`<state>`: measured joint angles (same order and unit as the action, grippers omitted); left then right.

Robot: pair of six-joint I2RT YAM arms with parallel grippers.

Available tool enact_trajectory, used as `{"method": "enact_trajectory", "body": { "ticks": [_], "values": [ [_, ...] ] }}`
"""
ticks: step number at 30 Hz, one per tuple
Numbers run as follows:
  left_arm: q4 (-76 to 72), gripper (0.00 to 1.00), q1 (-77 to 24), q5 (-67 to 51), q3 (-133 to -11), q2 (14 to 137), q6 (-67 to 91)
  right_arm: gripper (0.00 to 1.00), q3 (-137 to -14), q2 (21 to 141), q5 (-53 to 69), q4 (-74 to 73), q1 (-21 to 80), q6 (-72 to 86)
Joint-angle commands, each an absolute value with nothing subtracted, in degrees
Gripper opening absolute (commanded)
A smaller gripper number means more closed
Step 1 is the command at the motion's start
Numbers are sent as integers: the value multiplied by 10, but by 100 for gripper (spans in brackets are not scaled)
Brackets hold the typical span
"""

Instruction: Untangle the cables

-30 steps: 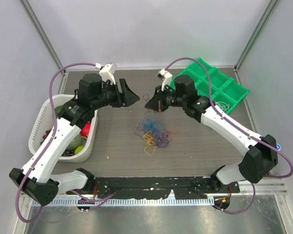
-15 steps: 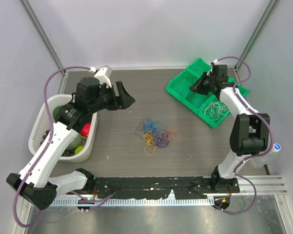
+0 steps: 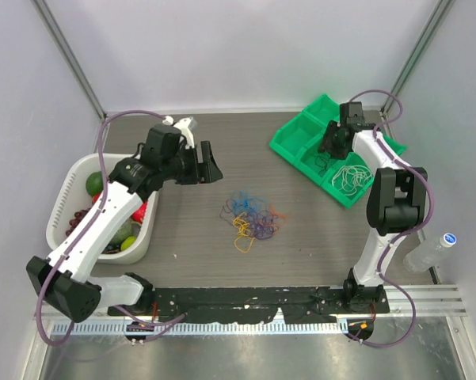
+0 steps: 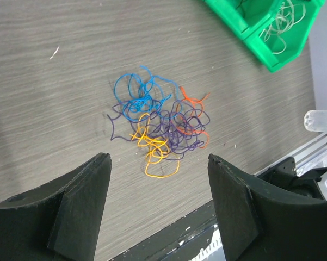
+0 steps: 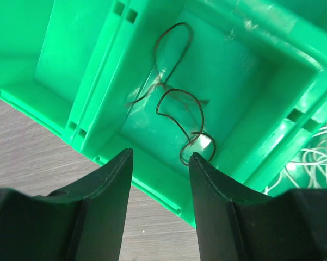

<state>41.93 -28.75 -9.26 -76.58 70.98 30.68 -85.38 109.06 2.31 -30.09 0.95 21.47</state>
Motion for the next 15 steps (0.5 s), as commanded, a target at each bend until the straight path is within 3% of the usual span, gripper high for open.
{"method": "enact_trajectory", "body": {
  "ticks": [1, 6, 7, 11, 15],
  "values": [
    [432, 75, -287, -113, -784, 738, 298, 52, -904, 1071, -32, -334, 11, 199],
    [438, 75, -286, -148, -773, 791, 291, 53, -906, 1035, -74, -377, 23, 177],
    [446, 70, -286, -149, -773, 806, 284, 53, -904, 1027, -70, -383, 39, 171],
    [436, 55, -286, -176, -766, 868, 260, 52, -838, 953, 26, -361, 131, 139],
    [461, 47, -286, -165, -778, 944, 236, 52, -732, 901, 174, -278, 237, 162]
  ]
}}
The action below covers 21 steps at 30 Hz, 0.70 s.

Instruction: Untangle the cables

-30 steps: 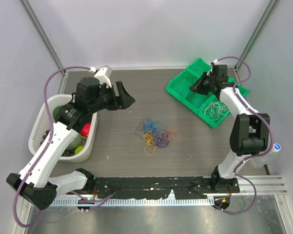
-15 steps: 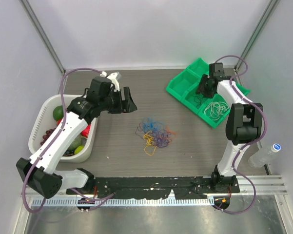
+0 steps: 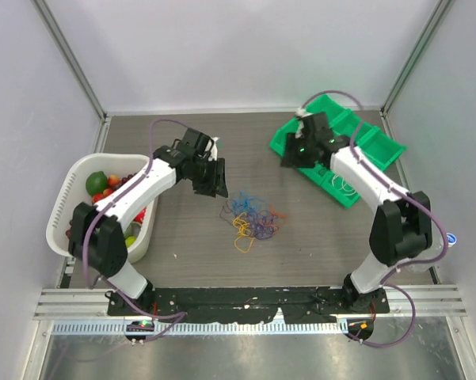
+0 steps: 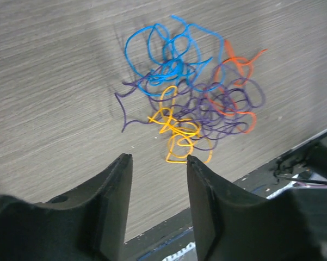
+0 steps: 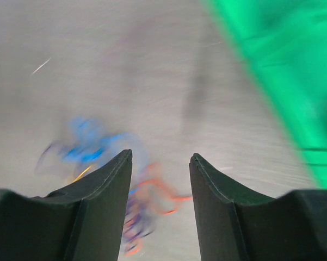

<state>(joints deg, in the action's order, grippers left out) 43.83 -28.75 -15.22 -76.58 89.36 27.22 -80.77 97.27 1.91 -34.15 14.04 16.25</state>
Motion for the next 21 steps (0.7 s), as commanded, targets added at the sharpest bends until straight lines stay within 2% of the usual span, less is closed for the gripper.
{"method": "enact_trajectory", "body": {
  "ticks": [1, 4, 12, 15, 19, 21],
  "values": [
    [473, 47, -286, -163, -784, 961, 234, 51, -715, 897, 215, -244, 248, 167],
    [469, 47, -286, -178, -768, 990, 229, 50, -669, 896, 243, -214, 300, 184],
    [373, 44, -288, -214, -718, 1036, 244, 47, -665, 935, 283, -187, 366, 185],
    [364, 33, -294, -204, -718, 1058, 253, 45, -675, 958, 285, -188, 381, 188],
    [395, 5, -300, -143, -721, 1049, 236, 43, -675, 983, 293, -180, 388, 187],
    [418, 0, -300, -110, -720, 1019, 224, 41, -678, 997, 290, -178, 389, 185]
  ]
}}
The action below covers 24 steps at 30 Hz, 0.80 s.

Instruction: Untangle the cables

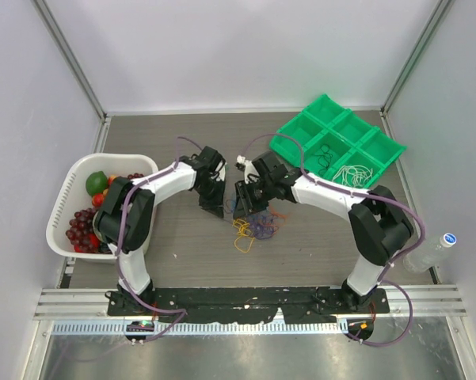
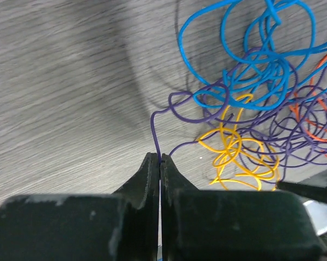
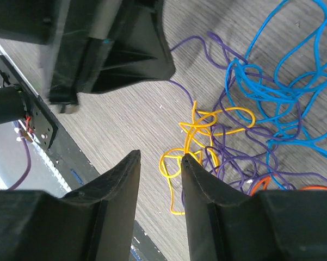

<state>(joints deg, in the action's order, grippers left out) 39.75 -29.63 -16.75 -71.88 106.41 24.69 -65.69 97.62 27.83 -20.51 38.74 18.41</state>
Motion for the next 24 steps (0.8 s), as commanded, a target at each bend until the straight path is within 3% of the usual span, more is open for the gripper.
{"method": "enact_trajectory", "body": {
  "ticks": [1, 5, 15, 24],
  "values": [
    [432, 0, -300, -97, -721, 1002, 221, 40, -679, 1004, 286, -184, 388, 184],
    [471, 0, -300, -86, -729, 892, 228, 32, -687, 1035, 228, -199, 389, 186],
    [461, 0, -300, -9, -873, 666, 219, 27, -694, 1082, 144, -220, 386, 208],
    [417, 0, -300, 101, -1073, 646, 161, 32, -678, 1078, 158, -220, 373, 205]
  ]
}}
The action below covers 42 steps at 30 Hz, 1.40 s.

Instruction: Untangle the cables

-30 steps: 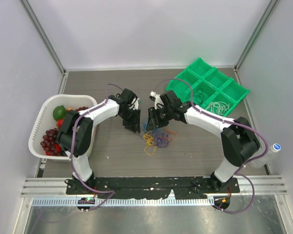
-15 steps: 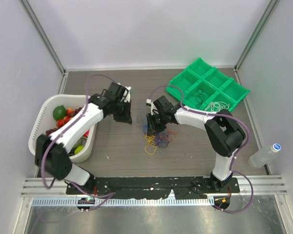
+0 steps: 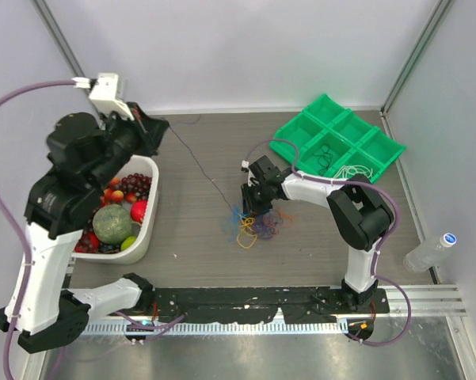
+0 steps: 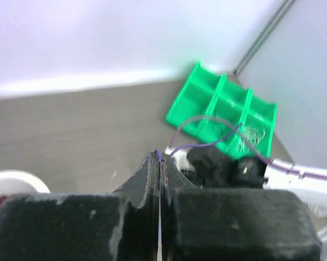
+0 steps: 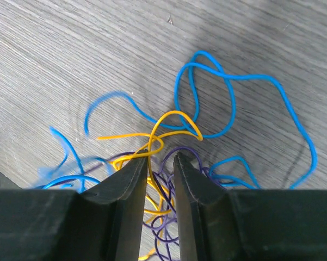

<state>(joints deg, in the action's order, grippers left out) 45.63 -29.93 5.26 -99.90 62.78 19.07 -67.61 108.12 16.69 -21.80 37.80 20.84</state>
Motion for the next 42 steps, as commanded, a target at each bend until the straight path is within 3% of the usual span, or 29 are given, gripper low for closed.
{"method": "enact_trajectory", "body": {
  "ticks": [1, 12, 15, 24, 31, 33, 37, 42],
  "values": [
    [411, 0, -300, 95, -1093, 650, 161, 33, -672, 1078, 162, -219, 373, 206],
    [368, 0, -299, 40, -1439, 749, 174, 35, -647, 1090, 149, -207, 373, 204],
    [308, 0, -300, 40, -1431, 740, 171, 38, -642, 1092, 142, -209, 373, 205],
    [334, 0, -300, 37, -1346, 726, 205, 53, -722, 1022, 136, -283, 372, 167],
    [341, 0, -300, 35, -1343, 731, 211, 61, -828, 970, 60, -409, 372, 52],
    [341, 0, -300, 33, -1347, 734, 211, 62, -849, 955, 102, -431, 374, 4],
    [343, 0, -300, 33, -1354, 738, 211, 63, -797, 884, 251, -323, 387, -29],
    [353, 0, -300, 30, -1372, 744, 211, 66, -717, 860, 266, -109, 460, 19]
  ]
}}
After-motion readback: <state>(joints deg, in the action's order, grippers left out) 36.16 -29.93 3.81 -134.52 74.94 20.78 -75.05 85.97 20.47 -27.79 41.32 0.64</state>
